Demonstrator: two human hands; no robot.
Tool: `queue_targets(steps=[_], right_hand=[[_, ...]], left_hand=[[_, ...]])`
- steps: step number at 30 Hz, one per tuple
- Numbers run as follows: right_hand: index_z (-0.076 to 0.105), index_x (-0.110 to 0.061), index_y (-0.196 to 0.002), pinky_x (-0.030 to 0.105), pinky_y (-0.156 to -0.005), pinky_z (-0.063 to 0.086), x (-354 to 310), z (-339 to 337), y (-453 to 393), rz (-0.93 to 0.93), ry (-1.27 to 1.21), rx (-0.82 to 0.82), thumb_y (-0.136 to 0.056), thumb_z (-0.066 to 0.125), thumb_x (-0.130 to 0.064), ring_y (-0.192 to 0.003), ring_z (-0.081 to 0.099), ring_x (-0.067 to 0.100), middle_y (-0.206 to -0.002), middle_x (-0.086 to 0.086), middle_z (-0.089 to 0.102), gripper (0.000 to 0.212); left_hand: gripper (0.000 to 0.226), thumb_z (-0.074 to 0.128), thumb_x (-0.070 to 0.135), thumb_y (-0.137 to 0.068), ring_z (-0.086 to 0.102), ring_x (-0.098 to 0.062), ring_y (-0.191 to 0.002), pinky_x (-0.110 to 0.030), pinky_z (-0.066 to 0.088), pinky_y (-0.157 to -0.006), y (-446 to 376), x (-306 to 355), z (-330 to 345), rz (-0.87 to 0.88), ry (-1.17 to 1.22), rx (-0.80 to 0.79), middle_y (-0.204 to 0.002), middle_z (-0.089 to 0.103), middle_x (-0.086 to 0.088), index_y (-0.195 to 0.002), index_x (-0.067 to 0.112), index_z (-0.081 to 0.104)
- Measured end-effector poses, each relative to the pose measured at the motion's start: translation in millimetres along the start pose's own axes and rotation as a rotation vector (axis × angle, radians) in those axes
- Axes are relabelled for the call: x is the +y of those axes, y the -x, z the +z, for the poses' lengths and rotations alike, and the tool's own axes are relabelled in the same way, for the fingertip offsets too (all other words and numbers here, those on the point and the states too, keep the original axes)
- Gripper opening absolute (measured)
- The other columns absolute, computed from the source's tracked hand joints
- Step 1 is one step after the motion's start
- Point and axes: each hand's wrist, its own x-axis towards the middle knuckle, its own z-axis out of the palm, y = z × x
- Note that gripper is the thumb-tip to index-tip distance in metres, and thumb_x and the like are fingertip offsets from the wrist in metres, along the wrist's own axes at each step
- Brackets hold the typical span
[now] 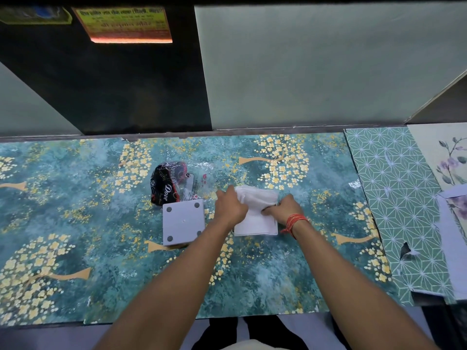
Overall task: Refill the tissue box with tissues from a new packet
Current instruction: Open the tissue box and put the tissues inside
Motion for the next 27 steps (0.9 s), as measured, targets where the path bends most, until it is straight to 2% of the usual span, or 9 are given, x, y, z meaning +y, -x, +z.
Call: queue_targets(steps=[2,4,7,9,11,14,17,21,27], right_hand=[[0.045,-0.005,-0.12,0.033,-0.063,0.047,4,2,7,-0.111,0.068,0.094,-0.065,0.078,-0.033,-0.096,0.062,0.033,-0.112,0.016,0.061,0.07],[0.045,-0.01,-0.122,0.039,-0.08,0.05,10,5,19,-0.287,0.11,0.256,-0.071,0.074,-0.026,-0.101,0.057,0.033,-0.116,0.014,0.055,0.061],[0.054,-0.012,-0.116,0.039,-0.087,0.048,14,11,41,-0.653,0.214,0.45,-0.076,0.071,-0.015,-0.102,0.051,0.028,-0.113,0.009,0.054,0.044],[0.058,-0.011,-0.118,0.04,-0.09,0.048,9,18,47,-0.786,0.349,0.389,-0.078,0.069,-0.014,-0.106,0.05,0.029,-0.117,0.01,0.054,0.042],[0.054,-0.014,-0.128,0.045,-0.094,0.048,0,26,46,-0.79,0.547,0.26,-0.082,0.067,-0.019,-0.117,0.045,0.033,-0.131,0.013,0.049,0.049],[0.044,-0.022,-0.137,0.046,-0.09,0.05,-12,31,40,-0.724,0.733,0.188,-0.086,0.064,-0.024,-0.125,0.038,0.035,-0.144,0.014,0.037,0.055],[0.04,-0.023,-0.14,0.044,-0.084,0.051,-18,33,42,-0.689,0.815,0.158,-0.09,0.056,-0.02,-0.122,0.04,0.037,-0.142,0.015,0.035,0.053],[0.043,-0.02,-0.138,0.048,-0.092,0.049,-22,39,46,-0.609,0.875,0.1,-0.093,0.051,-0.017,-0.128,0.037,0.039,-0.145,0.016,0.031,0.046],[0.043,-0.021,-0.14,0.048,-0.095,0.046,-36,30,44,-0.579,0.892,0.014,-0.095,0.048,-0.015,-0.131,0.034,0.041,-0.148,0.016,0.027,0.045]], left_hand=[[0.079,0.064,0.015,-0.082,0.043,-0.041,-0.132,-0.041,0.043,-0.099,-1,-1,-2,0.054,0.036,-0.007,-0.148,0.033,-0.021,-0.152,0.014,0.027],[0.079,0.069,0.014,-0.08,0.046,-0.036,-0.13,-0.037,0.042,-0.098,8,-5,-7,0.144,0.072,0.097,-0.147,0.033,-0.015,-0.15,0.015,0.031],[0.05,0.072,0.014,-0.08,0.053,-0.027,-0.114,-0.031,0.045,-0.091,22,-18,-7,0.414,0.068,0.36,-0.133,0.041,-0.007,-0.127,0.015,0.053],[0.04,0.069,0.017,-0.086,0.052,-0.027,-0.111,-0.037,0.048,-0.092,23,-23,-4,0.473,-0.065,0.349,-0.136,0.039,-0.006,-0.124,0.017,0.058],[0.045,0.06,0.023,-0.094,0.045,-0.032,-0.123,-0.044,0.044,-0.102,18,-25,0,0.39,-0.255,0.237,-0.152,0.028,-0.009,-0.138,0.022,0.052],[0.048,0.047,0.023,-0.101,0.04,-0.036,-0.13,-0.044,0.041,-0.104,12,-25,2,0.332,-0.394,0.171,-0.159,0.018,-0.014,-0.148,0.028,0.039],[0.047,0.044,0.022,-0.102,0.044,-0.038,-0.126,-0.046,0.044,-0.102,9,-34,8,0.34,-0.391,0.099,-0.154,0.025,-0.015,-0.148,0.03,0.04],[0.044,0.042,0.025,-0.102,0.048,-0.038,-0.126,-0.048,0.046,-0.101,8,-43,13,0.32,-0.275,0.043,-0.148,0.033,-0.016,-0.145,0.031,0.044],[0.053,0.048,0.028,-0.099,0.05,-0.043,-0.124,-0.048,0.047,-0.1,2,-42,4,0.329,-0.339,-0.056,-0.148,0.03,-0.02,-0.15,0.029,0.034]])
